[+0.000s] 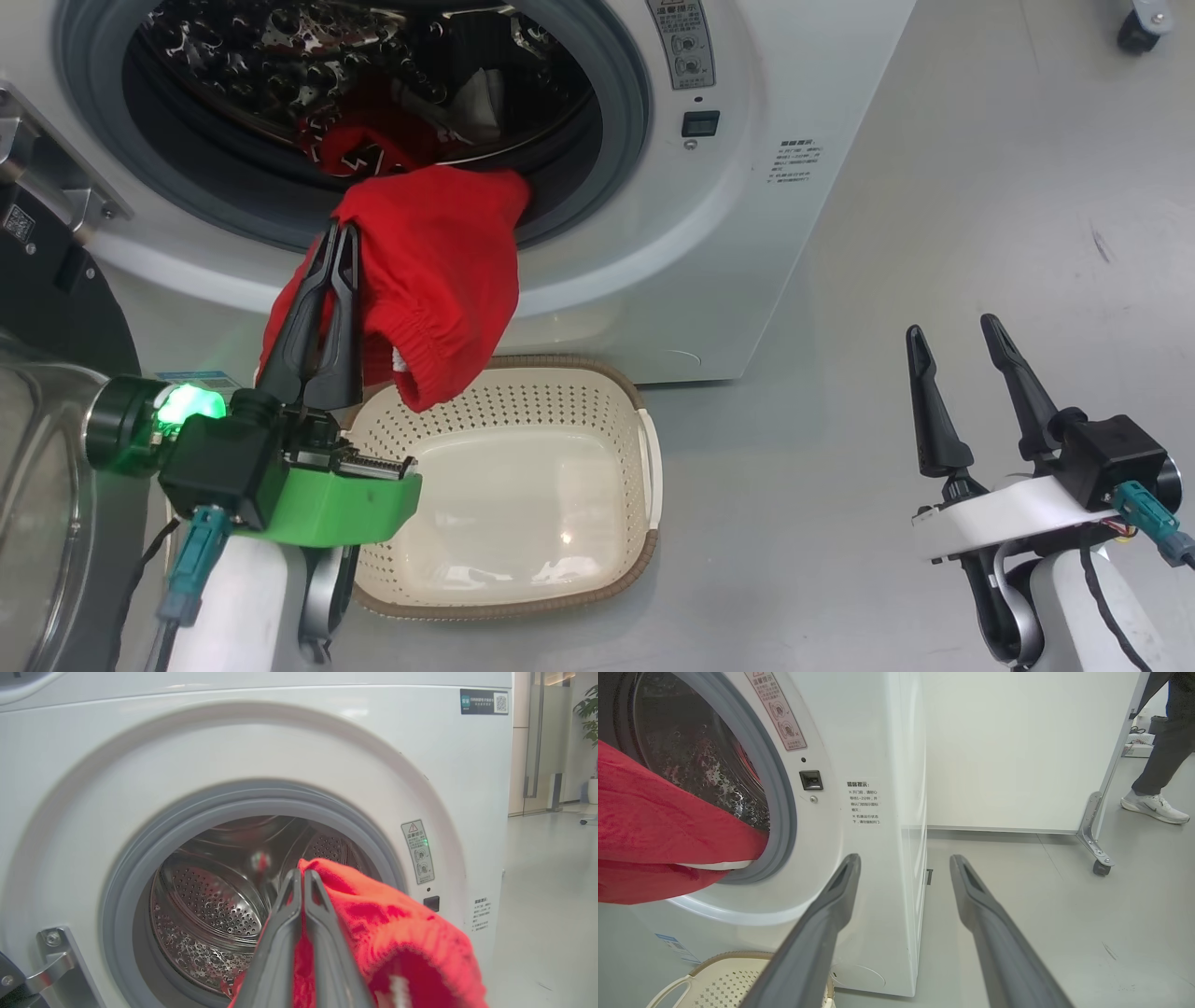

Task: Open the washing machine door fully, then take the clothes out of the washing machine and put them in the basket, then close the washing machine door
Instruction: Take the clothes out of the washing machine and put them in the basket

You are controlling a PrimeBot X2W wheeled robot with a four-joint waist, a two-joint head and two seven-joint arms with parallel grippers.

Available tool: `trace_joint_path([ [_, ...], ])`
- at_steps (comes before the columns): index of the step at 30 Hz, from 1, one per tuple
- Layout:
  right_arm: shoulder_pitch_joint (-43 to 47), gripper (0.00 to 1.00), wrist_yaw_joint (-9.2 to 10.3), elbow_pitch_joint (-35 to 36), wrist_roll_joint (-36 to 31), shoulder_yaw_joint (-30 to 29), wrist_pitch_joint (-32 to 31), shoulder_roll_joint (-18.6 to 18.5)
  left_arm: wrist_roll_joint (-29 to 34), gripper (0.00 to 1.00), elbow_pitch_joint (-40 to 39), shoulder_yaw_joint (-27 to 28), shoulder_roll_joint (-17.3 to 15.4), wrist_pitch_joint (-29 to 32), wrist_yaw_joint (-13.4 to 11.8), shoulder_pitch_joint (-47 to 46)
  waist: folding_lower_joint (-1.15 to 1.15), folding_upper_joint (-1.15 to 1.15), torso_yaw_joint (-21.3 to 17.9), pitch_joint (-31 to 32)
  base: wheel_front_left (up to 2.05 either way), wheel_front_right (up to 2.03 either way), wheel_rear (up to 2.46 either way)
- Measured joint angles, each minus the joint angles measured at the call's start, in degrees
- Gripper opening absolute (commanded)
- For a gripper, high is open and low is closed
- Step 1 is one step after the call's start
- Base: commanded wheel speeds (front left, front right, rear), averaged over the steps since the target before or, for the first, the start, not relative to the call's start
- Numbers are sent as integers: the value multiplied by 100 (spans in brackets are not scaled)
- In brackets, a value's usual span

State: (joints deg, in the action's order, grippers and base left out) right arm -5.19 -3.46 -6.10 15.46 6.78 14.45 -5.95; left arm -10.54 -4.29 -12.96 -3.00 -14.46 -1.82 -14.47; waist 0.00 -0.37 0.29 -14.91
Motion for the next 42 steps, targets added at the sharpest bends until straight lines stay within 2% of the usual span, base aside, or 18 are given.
trace_joint_path([
  [4,35,100,2,26,0,-7,-1,-2,115,0,-376,-7,-2,-25,-49,185,0,0,15,5,0,0,0],
  [8,74,100,2,67,0,5,-34,-3,92,0,-256,-45,-3,-25,-49,534,0,0,19,-15,0,0,0],
  [13,73,100,1,170,0,27,-54,-2,-155,0,131,-182,-4,-24,-31,823,0,0,-13,-108,0,0,0],
  [22,34,100,-1,368,0,145,-112,14,-521,0,1166,-414,4,79,222,821,0,0,-97,-415,0,0,0],
  [28,-141,100,-53,519,0,236,-164,20,-498,0,1812,-449,8,131,365,130,0,0,-180,-742,0,0,0],
  [35,-465,100,-102,681,0,371,-178,47,-244,0,2654,-543,25,258,414,-886,0,0,-302,-1224,0,0,0],
  [42,-816,100,-153,706,0,534,-177,89,-266,0,3661,-536,54,564,447,-1428,0,0,-482,-1713,0,0,0],
])
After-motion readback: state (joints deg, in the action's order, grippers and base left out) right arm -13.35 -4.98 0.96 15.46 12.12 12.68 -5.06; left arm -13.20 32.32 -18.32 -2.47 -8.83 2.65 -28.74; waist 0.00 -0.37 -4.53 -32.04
